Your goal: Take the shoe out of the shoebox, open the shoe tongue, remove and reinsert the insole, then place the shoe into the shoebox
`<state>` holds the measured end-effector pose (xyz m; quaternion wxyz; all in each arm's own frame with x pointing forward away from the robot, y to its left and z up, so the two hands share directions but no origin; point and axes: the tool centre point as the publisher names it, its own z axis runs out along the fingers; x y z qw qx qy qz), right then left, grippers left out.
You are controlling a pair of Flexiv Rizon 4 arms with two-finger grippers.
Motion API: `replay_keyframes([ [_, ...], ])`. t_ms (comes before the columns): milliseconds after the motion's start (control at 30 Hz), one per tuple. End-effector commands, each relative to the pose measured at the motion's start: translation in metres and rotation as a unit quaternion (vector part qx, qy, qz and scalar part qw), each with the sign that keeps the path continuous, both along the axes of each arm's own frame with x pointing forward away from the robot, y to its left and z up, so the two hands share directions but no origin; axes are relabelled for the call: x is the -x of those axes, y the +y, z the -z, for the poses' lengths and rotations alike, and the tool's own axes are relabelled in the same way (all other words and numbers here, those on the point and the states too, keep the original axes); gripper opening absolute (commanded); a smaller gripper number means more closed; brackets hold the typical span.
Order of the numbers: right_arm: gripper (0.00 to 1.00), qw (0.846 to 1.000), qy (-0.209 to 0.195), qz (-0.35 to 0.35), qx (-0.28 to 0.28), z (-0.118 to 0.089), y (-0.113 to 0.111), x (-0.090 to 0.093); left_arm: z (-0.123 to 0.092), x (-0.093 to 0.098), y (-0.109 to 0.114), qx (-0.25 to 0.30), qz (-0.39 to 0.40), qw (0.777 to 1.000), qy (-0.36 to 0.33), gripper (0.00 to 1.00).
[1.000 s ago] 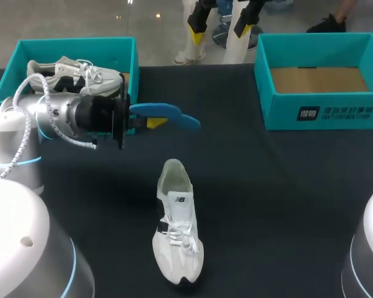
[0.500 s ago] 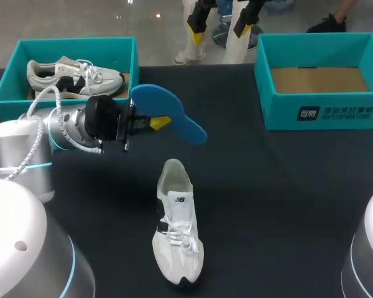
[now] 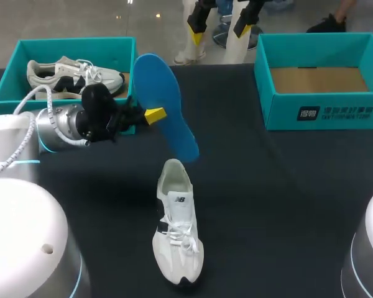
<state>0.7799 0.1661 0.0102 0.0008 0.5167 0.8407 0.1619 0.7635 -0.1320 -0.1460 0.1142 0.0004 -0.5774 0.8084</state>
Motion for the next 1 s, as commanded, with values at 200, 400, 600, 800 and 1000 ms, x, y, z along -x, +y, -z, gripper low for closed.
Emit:
replay_keyframes([
  [200,1.0,1.0,0.001,0.0,0.001,-0.0005,0.0004,-0.0013,0.0068,-0.0042,0.0044,-0.037,0.04,0.979,0.197,0.0],
  [400,1.0,1.0,0.001,0.0,0.001,-0.0005,0.0004,-0.0013,0.0068,-0.0066,0.0052,-0.036,0.068,0.962,0.261,0.0],
  [600,1.0,1.0,0.001,0.0,0.001,-0.0005,0.0004,-0.0013,-0.0007,-0.0009,0.0051,-0.011,0.096,0.972,0.214,0.0],
  [800,1.0,1.0,0.001,0.0,0.001,-0.0005,0.0004,-0.0013,-0.0007,-0.0009,0.0051,-0.011,0.096,0.972,0.214,0.0],
  [1000,1.0,1.0,0.001,0.0,0.001,-0.0005,0.0004,-0.0013,-0.0007,-0.0009,0.0051,-0.011,0.096,0.972,0.214,0.0],
])
